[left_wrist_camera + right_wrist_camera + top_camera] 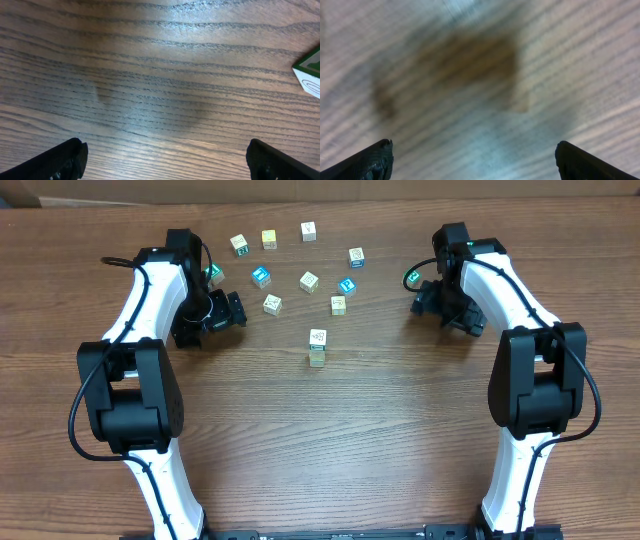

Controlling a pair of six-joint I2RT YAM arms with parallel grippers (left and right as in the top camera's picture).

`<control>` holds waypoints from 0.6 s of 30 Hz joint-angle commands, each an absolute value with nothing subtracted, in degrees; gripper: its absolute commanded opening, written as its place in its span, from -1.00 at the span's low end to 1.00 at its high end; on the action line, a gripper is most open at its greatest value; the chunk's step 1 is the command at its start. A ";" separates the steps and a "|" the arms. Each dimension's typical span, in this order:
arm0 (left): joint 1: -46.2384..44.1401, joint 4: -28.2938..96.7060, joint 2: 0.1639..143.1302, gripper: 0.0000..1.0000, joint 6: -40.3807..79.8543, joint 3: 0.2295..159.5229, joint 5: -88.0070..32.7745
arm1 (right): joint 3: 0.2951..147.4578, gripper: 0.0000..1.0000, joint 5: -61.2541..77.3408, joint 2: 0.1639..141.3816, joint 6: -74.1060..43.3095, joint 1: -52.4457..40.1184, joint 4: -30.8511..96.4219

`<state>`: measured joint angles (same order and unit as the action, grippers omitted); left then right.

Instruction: Form a tower

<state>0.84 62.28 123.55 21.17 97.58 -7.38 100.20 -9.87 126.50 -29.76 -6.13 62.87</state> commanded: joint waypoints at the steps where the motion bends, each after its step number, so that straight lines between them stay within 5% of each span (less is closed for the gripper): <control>1: 0.73 62.24 122.43 1.00 20.95 98.74 -6.85 | 100.12 1.00 -10.24 124.40 -29.95 -6.35 60.53; 18: 0.73 62.11 120.05 1.00 20.95 98.72 -6.85 | 100.12 1.00 -10.24 124.40 -29.95 -6.35 52.93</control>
